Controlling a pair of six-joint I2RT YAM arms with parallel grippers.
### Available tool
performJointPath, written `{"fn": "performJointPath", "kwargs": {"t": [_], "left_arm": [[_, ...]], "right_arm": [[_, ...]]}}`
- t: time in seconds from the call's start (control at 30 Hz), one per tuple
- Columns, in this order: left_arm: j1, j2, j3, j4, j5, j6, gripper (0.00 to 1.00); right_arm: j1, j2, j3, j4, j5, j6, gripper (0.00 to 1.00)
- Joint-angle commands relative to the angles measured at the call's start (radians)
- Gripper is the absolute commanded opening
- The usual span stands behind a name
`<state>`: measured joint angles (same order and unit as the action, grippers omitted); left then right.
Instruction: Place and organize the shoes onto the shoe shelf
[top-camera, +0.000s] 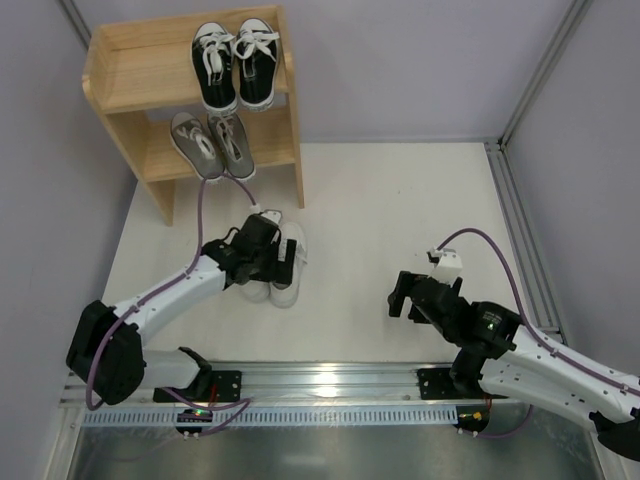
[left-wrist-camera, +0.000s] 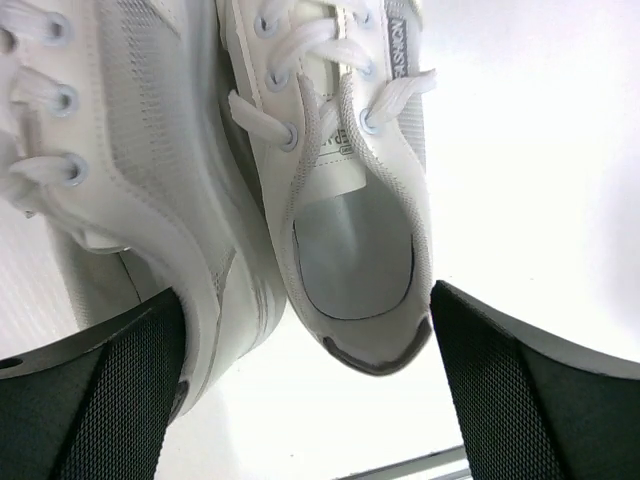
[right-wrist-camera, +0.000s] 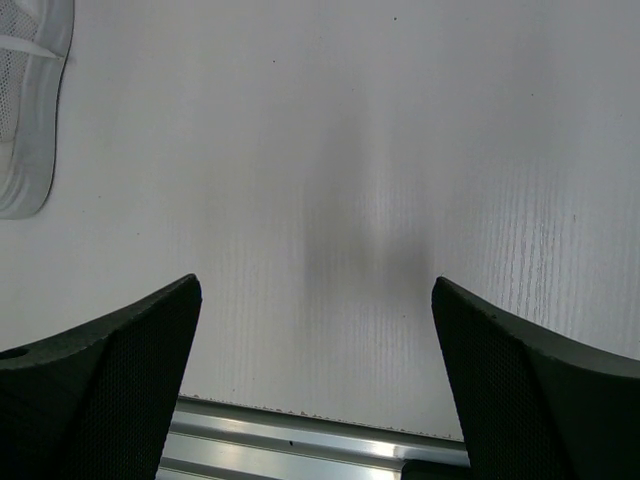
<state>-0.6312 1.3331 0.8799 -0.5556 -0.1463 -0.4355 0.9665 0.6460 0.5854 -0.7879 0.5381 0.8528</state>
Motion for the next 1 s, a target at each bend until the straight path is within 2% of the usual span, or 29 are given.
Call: {"fn": "performJointPath", "kwargs": {"t": [0.0,0.23,0.33,0.43,0.53,0.57,0.63,0.67,0.77,0.9,0.93,0.97], "left_arm": [[0.034,-0.078,-0.006,0.046,0.111,-0.032,0.97],[0.134,-0.127,-0.079,0.056,0.142,-0.032,0.97],[0.168,-0.126,-0.111,0.072,0.142,-0.028,0.92],[0.172,-0.109,-0.140,0.095,0.143,-0.023,0.81],[0.171,-0.075,-0.137,0.100,0.143,-0.026,0.64],[0.171,-0.069,-0.134,0.099,0.143,-0.022,0.52],[0.171,-0.048,-0.124,0.089,0.137,-0.017,0.38],[0.171,-0.042,-0.119,0.071,0.126,-0.016,0.24],[0.171,-0.028,-0.110,0.057,0.094,-0.012,0.07],[0.168,-0.022,-0.090,0.039,0.076,-0.003,0.03],[0.169,-0.023,-0.085,0.040,0.082,0.001,0.07],[0.168,-0.023,-0.084,0.042,0.091,0.000,0.27]], "right_arm": [[0.000,-0.009,0.010,0.009,0.017,0.012,0.97],[0.001,0.006,0.013,0.016,0.013,0.015,0.97],[0.001,0.012,0.016,0.018,0.011,0.014,0.97],[0.001,0.020,0.019,0.019,0.011,0.014,0.97],[0.001,0.030,0.022,0.026,0.008,0.012,0.97],[0.001,0.035,0.022,0.027,0.008,0.012,0.97],[0.001,0.038,0.021,0.030,0.008,0.014,0.97],[0.001,0.040,0.022,0.029,0.008,0.012,0.97],[0.001,0.043,0.021,0.033,0.008,0.012,0.97],[0.001,0.047,0.022,0.038,0.003,0.009,0.97],[0.001,0.046,0.021,0.041,0.003,0.009,0.97],[0.001,0.046,0.019,0.041,0.002,0.008,0.97]]}}
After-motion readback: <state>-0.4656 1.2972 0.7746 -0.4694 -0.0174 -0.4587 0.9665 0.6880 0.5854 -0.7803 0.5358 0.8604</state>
